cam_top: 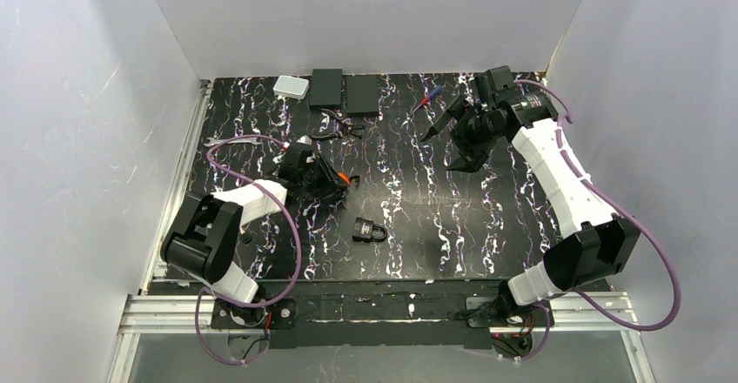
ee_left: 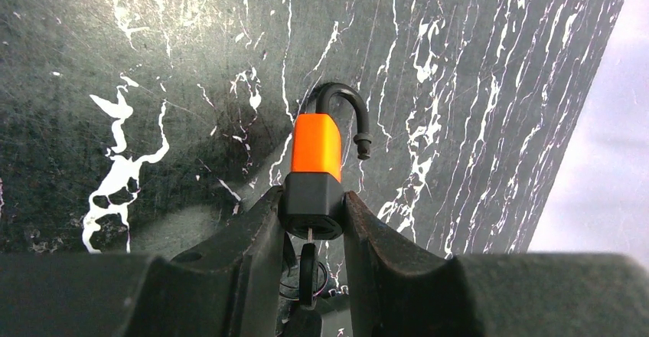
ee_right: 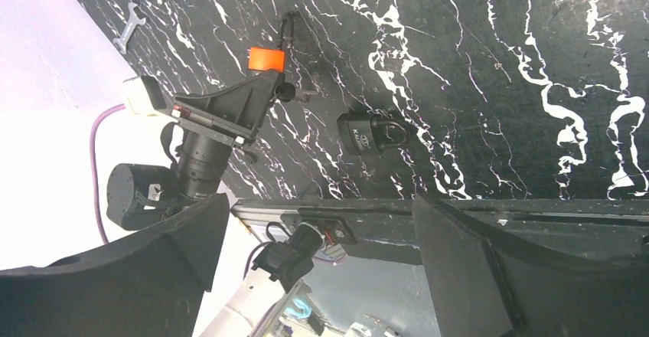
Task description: Unlock with the key
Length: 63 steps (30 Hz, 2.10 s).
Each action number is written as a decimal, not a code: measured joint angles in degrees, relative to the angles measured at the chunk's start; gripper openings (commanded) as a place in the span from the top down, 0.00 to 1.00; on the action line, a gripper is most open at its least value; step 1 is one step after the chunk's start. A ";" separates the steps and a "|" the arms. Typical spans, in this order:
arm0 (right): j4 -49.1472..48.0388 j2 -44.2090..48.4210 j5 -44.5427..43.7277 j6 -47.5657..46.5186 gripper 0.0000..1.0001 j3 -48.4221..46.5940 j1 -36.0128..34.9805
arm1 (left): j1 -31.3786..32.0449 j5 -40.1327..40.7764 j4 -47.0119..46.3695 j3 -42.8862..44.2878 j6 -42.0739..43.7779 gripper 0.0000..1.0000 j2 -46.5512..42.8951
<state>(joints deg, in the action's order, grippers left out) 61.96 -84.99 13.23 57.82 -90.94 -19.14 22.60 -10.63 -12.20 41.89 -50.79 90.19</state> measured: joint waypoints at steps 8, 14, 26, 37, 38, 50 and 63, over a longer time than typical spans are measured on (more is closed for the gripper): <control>-0.70 -0.57 1.84 -0.04 0.02 0.03 0.00 | -0.64 -0.54 -0.56 0.00 1.07 0.41 0.31; -1.40 -0.55 1.86 -0.23 0.02 1.64 0.00 | -0.79 -0.82 -0.86 -0.17 2.31 0.02 -0.85; -4.37 0.42 -0.36 -3.07 0.02 1.79 -0.05 | -1.17 2.27 13.56 2.70 10.00 0.02 -15.29; -1.07 -9.19 -7.37 -17.60 0.02 -1.33 -9.51 | -1.47 10.86 43.21 9.41 15.95 0.02 -34.08; -0.76 -11.02 -7.75 -18.83 0.02 -1.59 -11.25 | -1.49 11.46 44.63 8.92 16.06 0.02 -37.26; -2.89 -19.83 -10.47 -30.90 0.03 -2.43 -28.97 | -1.49 16.75 58.22 8.30 20.71 0.02 -57.04; -4.86 -26.86 -18.74 -27.53 0.05 -4.39 -36.62 | -1.52 21.28 64.74 4.15 9.50 0.02 -63.29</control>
<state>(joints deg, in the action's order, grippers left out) 57.10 -111.85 -5.52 30.29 -95.33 -55.76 21.08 10.66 52.54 46.04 -41.28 26.89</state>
